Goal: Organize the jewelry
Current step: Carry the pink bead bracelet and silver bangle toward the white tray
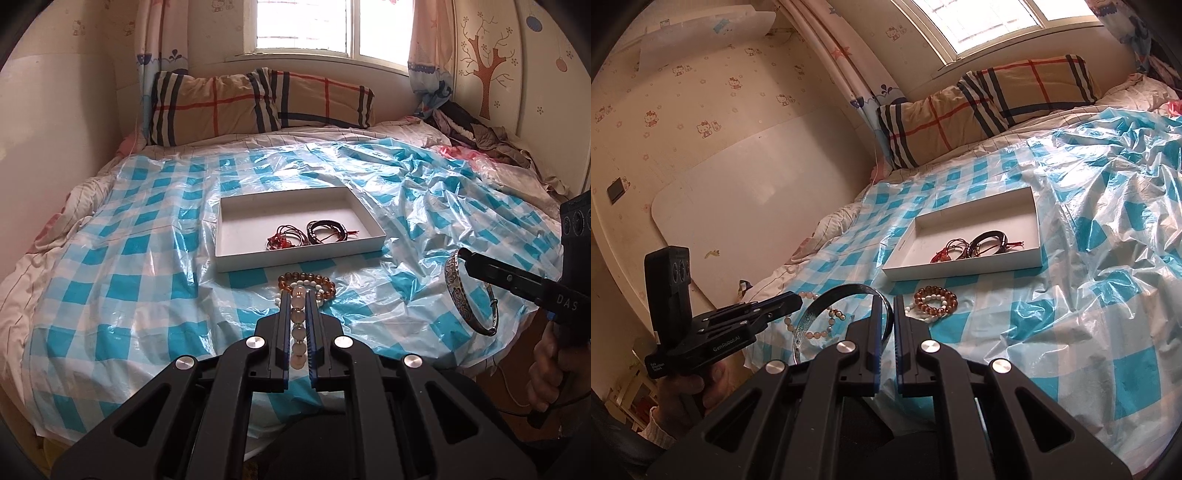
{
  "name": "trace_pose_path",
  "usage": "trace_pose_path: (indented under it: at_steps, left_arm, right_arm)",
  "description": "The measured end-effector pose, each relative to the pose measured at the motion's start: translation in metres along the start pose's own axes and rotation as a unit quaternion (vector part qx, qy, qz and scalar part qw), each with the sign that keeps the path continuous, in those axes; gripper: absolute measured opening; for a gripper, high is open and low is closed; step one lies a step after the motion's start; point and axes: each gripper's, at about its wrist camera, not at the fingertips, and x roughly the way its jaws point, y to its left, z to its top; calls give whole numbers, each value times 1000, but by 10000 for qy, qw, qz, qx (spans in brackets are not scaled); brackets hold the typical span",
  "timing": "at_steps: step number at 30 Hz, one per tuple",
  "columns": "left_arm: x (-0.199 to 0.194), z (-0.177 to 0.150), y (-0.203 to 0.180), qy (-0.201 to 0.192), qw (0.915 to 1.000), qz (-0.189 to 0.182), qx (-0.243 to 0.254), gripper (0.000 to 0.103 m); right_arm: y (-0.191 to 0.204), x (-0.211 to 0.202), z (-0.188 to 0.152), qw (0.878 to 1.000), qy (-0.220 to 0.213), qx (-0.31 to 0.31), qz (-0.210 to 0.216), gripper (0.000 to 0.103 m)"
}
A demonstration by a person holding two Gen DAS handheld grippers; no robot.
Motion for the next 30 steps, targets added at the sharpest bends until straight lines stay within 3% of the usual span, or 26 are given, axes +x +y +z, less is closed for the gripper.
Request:
trace_pose_path:
  at_steps: [15,30]
  left_arm:
    - [-5,0,20,-383,9983,-171,-403,7]
    - [-25,5,12,-555,9978,-124,-349,7]
  right_arm:
    - [4,-2,6,9999,-104,-17,63,7]
    - [14,-15,10,9994,-288,-114,162,8]
